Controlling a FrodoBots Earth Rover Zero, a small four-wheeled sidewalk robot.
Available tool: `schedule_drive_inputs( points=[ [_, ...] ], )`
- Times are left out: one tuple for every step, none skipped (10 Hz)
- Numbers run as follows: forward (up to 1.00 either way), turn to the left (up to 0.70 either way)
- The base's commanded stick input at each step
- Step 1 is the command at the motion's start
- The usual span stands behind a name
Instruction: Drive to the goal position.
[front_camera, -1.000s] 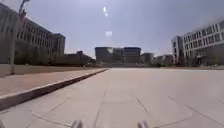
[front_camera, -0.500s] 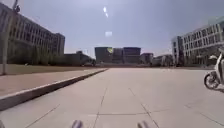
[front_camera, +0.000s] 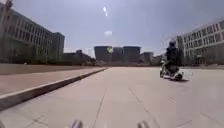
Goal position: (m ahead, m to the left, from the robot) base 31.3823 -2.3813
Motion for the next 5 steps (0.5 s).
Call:
schedule_drive_inputs(
  points=[
    [0.85, 0.0],
    [0.85, 0.0],
    [0.85, 0.0],
    [0.85, 0.0],
    [0.85, 0.0]
  ],
)
